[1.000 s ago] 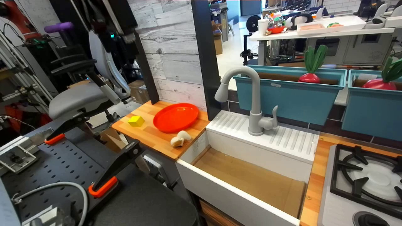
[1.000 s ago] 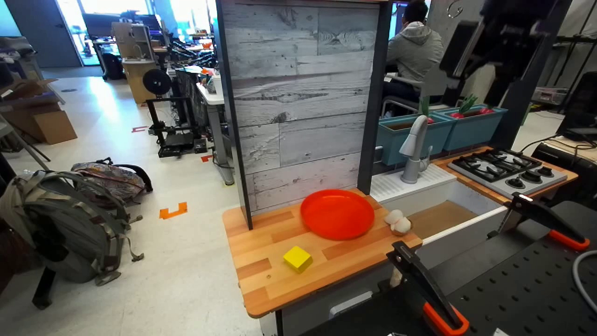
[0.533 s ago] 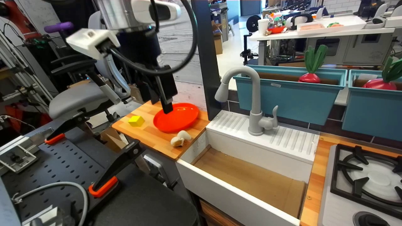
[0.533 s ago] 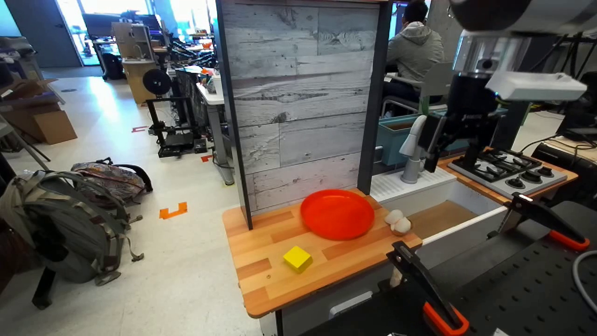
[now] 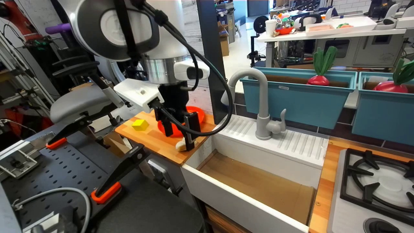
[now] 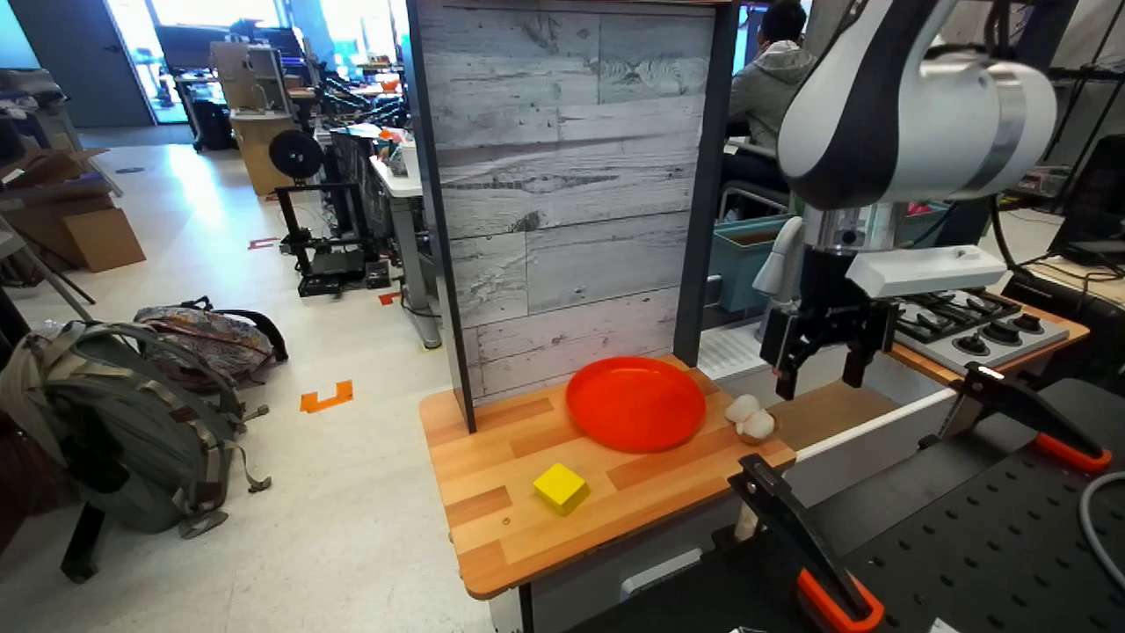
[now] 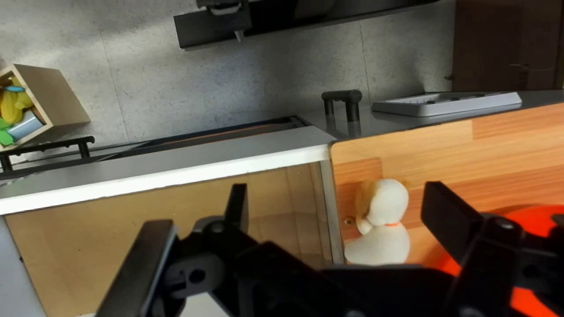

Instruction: Put the plush toy on the orange plate.

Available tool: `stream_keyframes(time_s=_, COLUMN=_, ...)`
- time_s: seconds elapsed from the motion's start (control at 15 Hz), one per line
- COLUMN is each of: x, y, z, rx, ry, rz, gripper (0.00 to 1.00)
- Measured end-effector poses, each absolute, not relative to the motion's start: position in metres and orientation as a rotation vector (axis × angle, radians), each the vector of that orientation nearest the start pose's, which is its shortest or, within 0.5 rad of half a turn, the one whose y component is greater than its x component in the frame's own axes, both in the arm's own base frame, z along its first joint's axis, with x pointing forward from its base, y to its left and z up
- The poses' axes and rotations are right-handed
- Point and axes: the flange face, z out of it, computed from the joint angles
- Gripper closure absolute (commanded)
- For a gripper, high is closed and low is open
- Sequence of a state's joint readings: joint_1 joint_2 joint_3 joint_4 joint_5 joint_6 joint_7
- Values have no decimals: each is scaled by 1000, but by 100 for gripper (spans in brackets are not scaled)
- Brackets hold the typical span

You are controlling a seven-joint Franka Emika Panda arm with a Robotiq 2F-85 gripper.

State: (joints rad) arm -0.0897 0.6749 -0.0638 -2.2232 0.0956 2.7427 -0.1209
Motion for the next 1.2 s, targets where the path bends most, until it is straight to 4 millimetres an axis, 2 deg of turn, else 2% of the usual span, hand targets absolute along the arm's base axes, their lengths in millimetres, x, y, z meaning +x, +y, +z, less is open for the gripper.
stream_keyframes(time_s=0.33, x=509, y=-76, z=11, rx=-3131, ry=168, rz=292, gripper=0)
stream_keyframes(time_s=0.47, x=515, y=-71, z=0, rx=-3131, ry=161, rz=296, gripper=0)
stream_keyframes(time_s=0.67, x=522, y=-61, z=-7, rx=-3127, ry=135, rz=278, gripper=1)
stream_keyframes(time_s=0.73, x=523, y=-58, z=-7, rx=-3126, ry=127, rz=273, gripper=25)
stream_keyframes(time_s=0.8, x=525, y=-55, z=-6, rx=-3125, ry=121, rz=268, gripper=25)
stream_keyframes(time_s=0.87, x=526, y=-54, z=-6, rx=-3125, ry=116, rz=263, gripper=30)
stream_keyframes(time_s=1.2, x=532, y=-52, z=-4, rx=-3127, ry=109, rz=246, gripper=69)
